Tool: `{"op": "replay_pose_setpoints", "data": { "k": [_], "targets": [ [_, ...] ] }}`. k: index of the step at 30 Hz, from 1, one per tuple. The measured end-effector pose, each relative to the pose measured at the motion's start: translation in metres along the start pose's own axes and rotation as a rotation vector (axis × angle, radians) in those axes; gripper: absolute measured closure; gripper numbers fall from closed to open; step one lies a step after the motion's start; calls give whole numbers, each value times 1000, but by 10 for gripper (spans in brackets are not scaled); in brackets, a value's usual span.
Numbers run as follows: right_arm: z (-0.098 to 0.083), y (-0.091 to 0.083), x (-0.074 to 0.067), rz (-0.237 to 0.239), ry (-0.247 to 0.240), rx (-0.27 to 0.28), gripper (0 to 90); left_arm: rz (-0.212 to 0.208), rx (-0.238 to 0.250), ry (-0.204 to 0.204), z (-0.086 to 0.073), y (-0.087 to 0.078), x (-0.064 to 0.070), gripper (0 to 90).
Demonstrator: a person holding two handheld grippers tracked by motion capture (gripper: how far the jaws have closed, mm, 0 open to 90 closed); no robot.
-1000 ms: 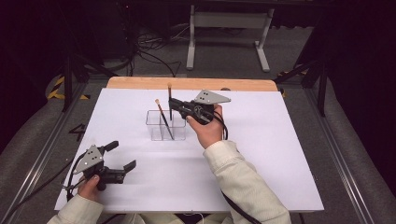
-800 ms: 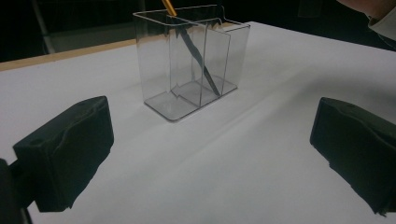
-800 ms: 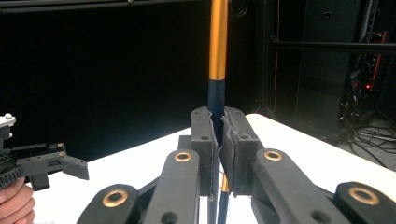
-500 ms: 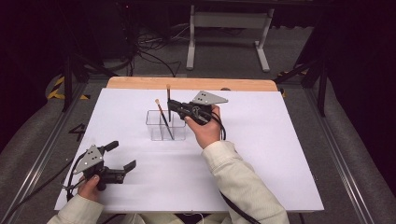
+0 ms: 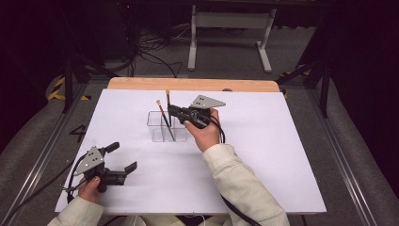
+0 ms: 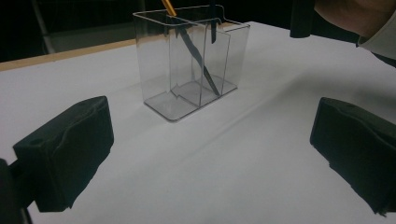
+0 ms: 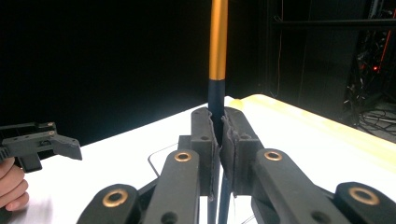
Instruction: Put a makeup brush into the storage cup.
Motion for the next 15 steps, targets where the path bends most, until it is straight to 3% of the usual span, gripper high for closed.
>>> {"op": "replay_pose_setpoints", "data": {
  "k": [15],
  "targets": [
    [-12,2,4,-4,18,-36,841,0,0,-1,0,0,0,2]
  ]
}}
Point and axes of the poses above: each handheld gripper's, and its own axes: y roughly forward along the jaws, z roughly out of its top, x roughly to its right, the point moved 7 cm from there along y, roughly forward along the jaws, and after that the axes turned 11 degrees about y, right-handed, at the moved point
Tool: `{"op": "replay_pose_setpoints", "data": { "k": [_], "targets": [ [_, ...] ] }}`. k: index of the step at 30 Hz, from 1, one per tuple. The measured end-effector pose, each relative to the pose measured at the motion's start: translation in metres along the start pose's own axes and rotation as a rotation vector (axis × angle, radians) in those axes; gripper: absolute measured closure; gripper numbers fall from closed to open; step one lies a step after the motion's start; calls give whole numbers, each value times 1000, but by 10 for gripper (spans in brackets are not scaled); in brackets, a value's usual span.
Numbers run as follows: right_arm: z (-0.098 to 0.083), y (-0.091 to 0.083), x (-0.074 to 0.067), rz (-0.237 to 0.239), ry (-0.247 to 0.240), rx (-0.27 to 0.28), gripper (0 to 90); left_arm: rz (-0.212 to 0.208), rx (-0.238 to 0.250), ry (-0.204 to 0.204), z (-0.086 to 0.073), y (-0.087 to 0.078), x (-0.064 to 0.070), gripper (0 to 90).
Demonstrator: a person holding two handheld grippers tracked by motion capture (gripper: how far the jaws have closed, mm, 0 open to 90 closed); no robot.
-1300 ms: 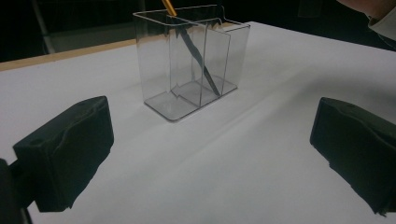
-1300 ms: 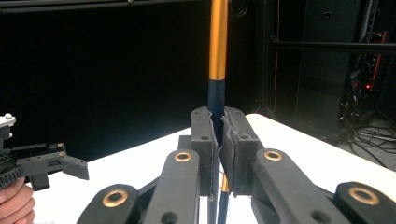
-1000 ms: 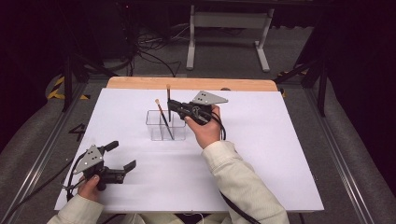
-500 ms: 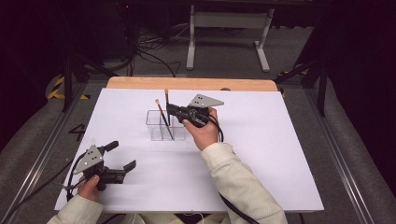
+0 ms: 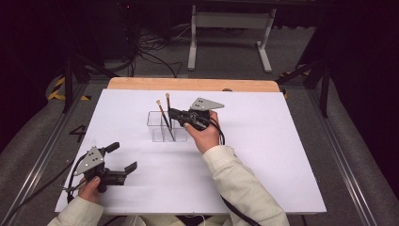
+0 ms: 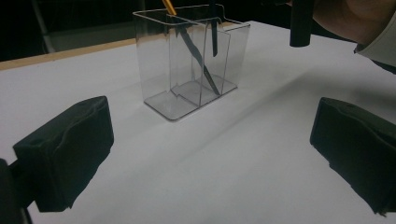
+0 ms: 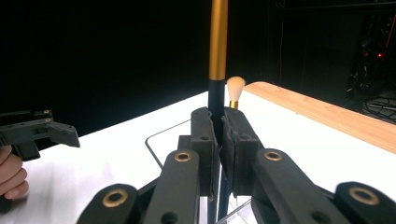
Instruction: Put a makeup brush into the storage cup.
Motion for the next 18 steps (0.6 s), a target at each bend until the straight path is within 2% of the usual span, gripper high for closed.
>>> {"op": "replay_pose_setpoints", "data": {
  "k": [10,12,15,18],
  "targets": [
    [-3,1,0,6,6,-8,833,2,4,-3,0,0,0,2],
    [-3,-1,0,10,18,1,745,2,4,-3,0,0,0,2],
    [3,-7,-2,7,36,46,573,-2,-2,-2,0,0,0,2],
    [7,-16,-2,0,37,78,481,-3,-3,-1,0,1,0,2]
  ]
}}
Point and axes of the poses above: each handheld gripper's, and its own axes: y roughly forward along the jaws, z roughly out of its top, x roughly to its right, the point moved 7 cm from there along y, roughly forward along the jaws, and after that the axes turned 11 degrees about y, right-handed, at the moved point
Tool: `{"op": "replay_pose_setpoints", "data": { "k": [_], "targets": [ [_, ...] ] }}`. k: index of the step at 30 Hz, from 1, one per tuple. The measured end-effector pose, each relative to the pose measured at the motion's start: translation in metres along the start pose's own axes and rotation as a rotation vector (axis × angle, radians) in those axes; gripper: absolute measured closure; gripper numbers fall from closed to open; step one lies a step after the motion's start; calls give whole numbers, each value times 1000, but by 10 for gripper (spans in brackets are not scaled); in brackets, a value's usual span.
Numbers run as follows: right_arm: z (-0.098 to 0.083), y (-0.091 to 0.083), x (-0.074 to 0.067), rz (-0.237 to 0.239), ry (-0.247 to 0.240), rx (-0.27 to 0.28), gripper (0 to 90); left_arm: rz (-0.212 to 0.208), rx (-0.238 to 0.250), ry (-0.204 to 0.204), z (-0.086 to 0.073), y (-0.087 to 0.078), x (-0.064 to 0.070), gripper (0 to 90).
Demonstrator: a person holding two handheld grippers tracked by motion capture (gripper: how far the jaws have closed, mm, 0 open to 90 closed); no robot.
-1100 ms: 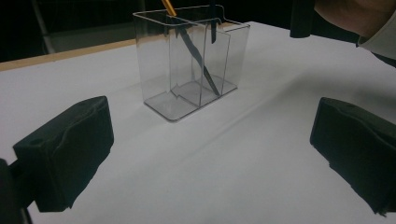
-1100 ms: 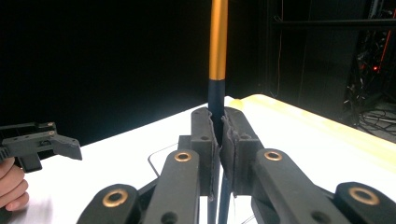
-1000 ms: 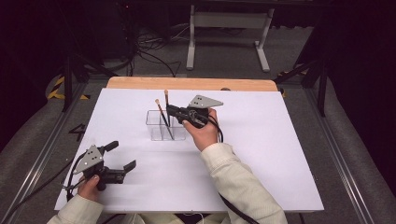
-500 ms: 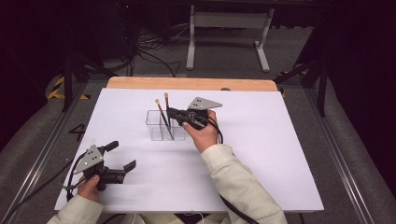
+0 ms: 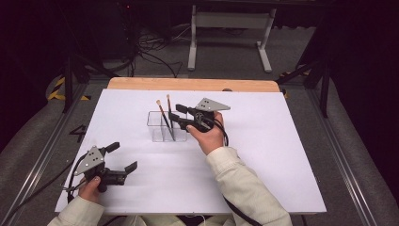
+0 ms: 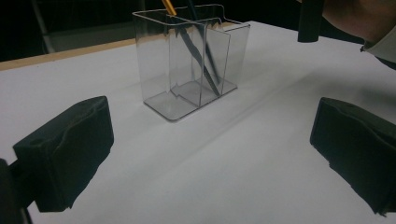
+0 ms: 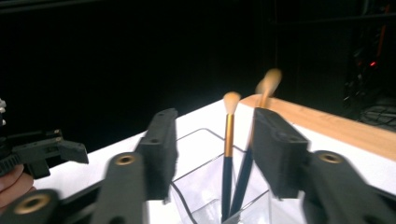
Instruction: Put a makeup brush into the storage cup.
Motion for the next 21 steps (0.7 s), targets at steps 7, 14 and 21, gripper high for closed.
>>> {"op": "replay_pose_setpoints", "data": {
  "k": [7,14,21],
  "targets": [
    [7,-22,-2,-6,-20,17,417,4,4,-3,0,1,0,2],
    [13,-48,-2,-14,-47,14,358,6,2,1,0,0,0,2],
    [13,-76,-2,-22,-79,-14,295,7,-2,0,0,0,0,2]
  ]
}}
Point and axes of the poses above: each handheld gripper's, and its own axes: y roughly forward along the jaws, z roughly out of its top, x roughly to its right, the point moved 7 cm from there along y, roughly forward along the jaws, and after that the axes turned 11 degrees about y, right-handed, at the moved point
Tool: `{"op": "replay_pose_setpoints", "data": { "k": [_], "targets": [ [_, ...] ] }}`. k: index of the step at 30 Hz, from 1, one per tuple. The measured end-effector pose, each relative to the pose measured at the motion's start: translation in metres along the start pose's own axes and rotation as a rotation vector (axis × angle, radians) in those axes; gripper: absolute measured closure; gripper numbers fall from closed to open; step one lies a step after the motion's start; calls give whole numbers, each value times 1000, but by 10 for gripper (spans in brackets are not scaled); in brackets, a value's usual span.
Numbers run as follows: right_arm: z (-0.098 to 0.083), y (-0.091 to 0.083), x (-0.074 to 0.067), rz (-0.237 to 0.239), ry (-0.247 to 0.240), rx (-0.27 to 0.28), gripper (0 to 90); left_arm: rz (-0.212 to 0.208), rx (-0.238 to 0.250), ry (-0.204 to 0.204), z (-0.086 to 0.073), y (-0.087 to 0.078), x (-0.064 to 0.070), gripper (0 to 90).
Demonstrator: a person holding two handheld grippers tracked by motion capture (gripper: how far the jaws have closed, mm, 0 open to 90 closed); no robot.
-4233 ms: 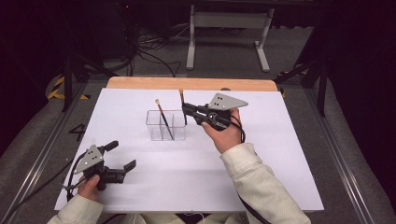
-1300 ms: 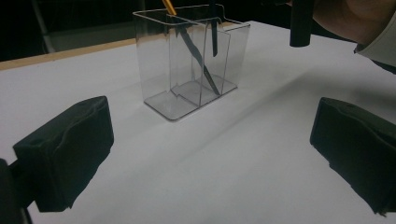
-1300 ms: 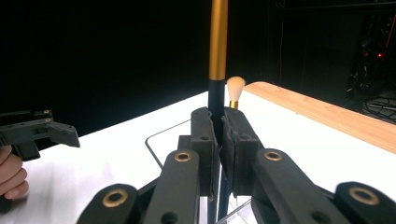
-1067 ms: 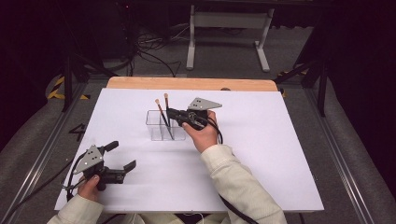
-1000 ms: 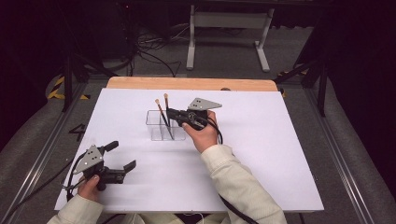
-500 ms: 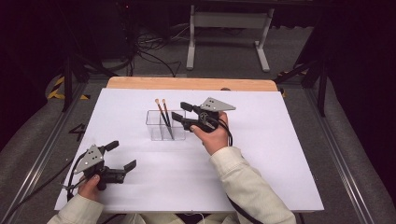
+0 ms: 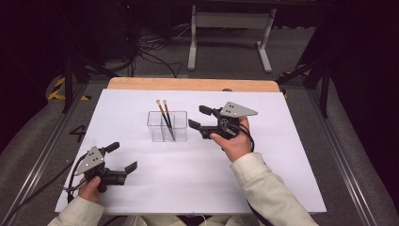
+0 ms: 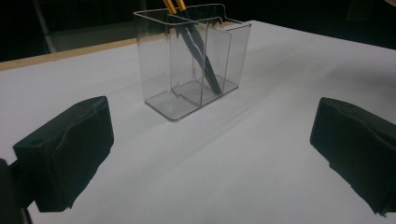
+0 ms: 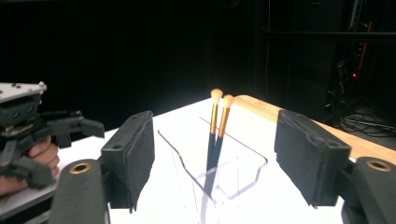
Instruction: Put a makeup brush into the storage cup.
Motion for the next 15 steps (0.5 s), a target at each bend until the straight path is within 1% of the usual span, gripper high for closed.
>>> {"op": "replay_pose_setpoints", "data": {
  "k": [3,5,7,11,15],
  "targets": [
    [-1,-13,3,-16,-6,-10,289,0,2,-1,0,0,0,2],
    [0,-22,6,-23,-5,-4,284,0,0,-1,0,0,0,2],
    [1,-35,9,-37,-6,3,279,-4,-1,-2,0,0,0,2],
    [2,-49,13,-53,-12,7,269,-9,-2,-2,0,0,0,2],
    [1,-62,16,-72,-28,7,235,-9,-1,-5,0,0,0,2]
  ]
}}
Point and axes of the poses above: each handheld gripper's, and its own axes: y roughly forward along the jaws, z roughly out of its top, x roughly to its right, the point moved 7 cm from there along y, roughly forward along the jaws, and after that the axes turned 11 degrees about y, right-handed, at the moved point
